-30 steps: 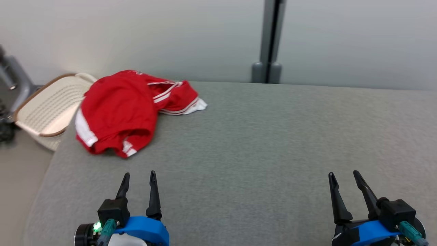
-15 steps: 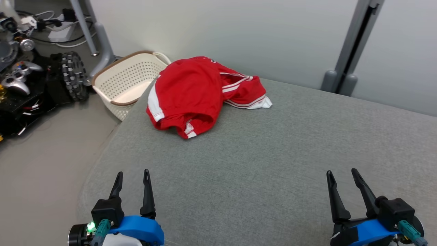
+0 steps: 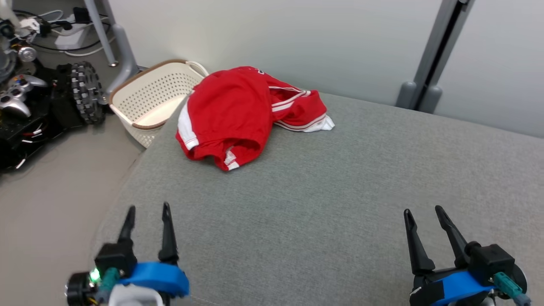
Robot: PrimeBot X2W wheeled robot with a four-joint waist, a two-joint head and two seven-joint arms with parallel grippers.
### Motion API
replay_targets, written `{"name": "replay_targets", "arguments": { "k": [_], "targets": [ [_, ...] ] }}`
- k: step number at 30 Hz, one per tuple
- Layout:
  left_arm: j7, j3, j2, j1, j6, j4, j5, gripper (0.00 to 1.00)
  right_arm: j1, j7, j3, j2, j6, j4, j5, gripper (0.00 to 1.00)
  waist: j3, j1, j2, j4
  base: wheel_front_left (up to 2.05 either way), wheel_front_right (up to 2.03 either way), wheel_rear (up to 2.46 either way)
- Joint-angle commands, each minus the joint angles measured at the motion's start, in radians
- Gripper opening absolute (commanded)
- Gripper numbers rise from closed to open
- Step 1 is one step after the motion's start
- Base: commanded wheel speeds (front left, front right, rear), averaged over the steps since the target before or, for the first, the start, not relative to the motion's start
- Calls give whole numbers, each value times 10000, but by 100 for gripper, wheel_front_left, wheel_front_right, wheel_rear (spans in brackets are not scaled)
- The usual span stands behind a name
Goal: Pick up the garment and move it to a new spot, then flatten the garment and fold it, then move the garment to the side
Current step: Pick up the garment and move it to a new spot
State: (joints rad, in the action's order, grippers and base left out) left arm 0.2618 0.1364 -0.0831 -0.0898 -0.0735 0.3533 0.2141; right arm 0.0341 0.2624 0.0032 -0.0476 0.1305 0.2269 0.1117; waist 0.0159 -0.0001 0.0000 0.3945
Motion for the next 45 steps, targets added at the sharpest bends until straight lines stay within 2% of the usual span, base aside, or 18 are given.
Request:
{"name": "replay_targets", "arguments": {
  "k": [1,7,10,12,16,20,25,28,30,35,36,37,38,45],
  "targets": [
    [44,-111,-183,-410,35,-116,-14,100,167,39,-54,-49,3,-99,-67,100,98,1,0,-116,0,0,0],
    [-478,-529,-1110,-2256,342,-268,99,100,494,37,-139,-51,3,-319,-306,100,907,1,0,-695,0,0,0],
    [-1318,-727,-1818,-3771,602,350,157,100,933,39,-129,-51,5,-482,-586,100,1762,1,0,-1206,0,0,0],
    [-1665,-710,-1986,-4119,753,610,209,100,1043,39,-136,-51,3,-538,-665,100,2000,1,0,-1333,0,0,0],
    [-3022,-543,-2722,-5546,1325,1833,237,100,1434,39,-157,-43,3,-733,-1047,100,2907,1,0,-1862,0,0,0],
    [-3825,-460,-2923,-6446,1591,2875,470,100,1644,39,-305,-45,3,-881,-1329,100,3646,1,0,-2259,0,0,0],
    [-4983,-185,-2874,-7010,1849,4037,805,100,1784,39,-444,-45,3,-1060,-1542,100,4219,1,0,-2544,0,0,0],
    [-5263,-23,-2919,-7185,1930,4435,912,100,1856,37,-515,-46,3,-1191,-1600,100,4431,1,0,-2621,0,0,0],
    [-5169,85,-3017,-7218,1894,4668,797,100,1888,39,-516,-43,3,-1248,-1629,100,4529,1,0,-2653,0,0,0],
    [-4944,154,-3091,-7377,1488,5303,650,100,1975,39,-457,-45,3,-1299,-1609,100,4667,1,0,-2712,0,0,0],
    [-4760,130,-3087,-7401,1402,5365,637,96,1997,39,-445,-45,3,-1299,-1593,100,4672,1,0,-2720,0,0,0],
    [-4546,111,-3084,-7422,1322,5413,623,43,2027,39,-428,-45,3,-1294,-1569,100,4666,1,0,-2726,0,0,0],
    [-4355,83,-3101,-7465,1267,5460,612,0,2051,39,-418,-45,3,-1279,-1545,100,4638,1,0,-2731,0,0,0],
    [-3563,51,-3158,-7767,1381,5759,757,0,1981,39,-437,-43,5,-1138,-1335,100,3988,1,0,-2763,0,0,0]
  ]
}}
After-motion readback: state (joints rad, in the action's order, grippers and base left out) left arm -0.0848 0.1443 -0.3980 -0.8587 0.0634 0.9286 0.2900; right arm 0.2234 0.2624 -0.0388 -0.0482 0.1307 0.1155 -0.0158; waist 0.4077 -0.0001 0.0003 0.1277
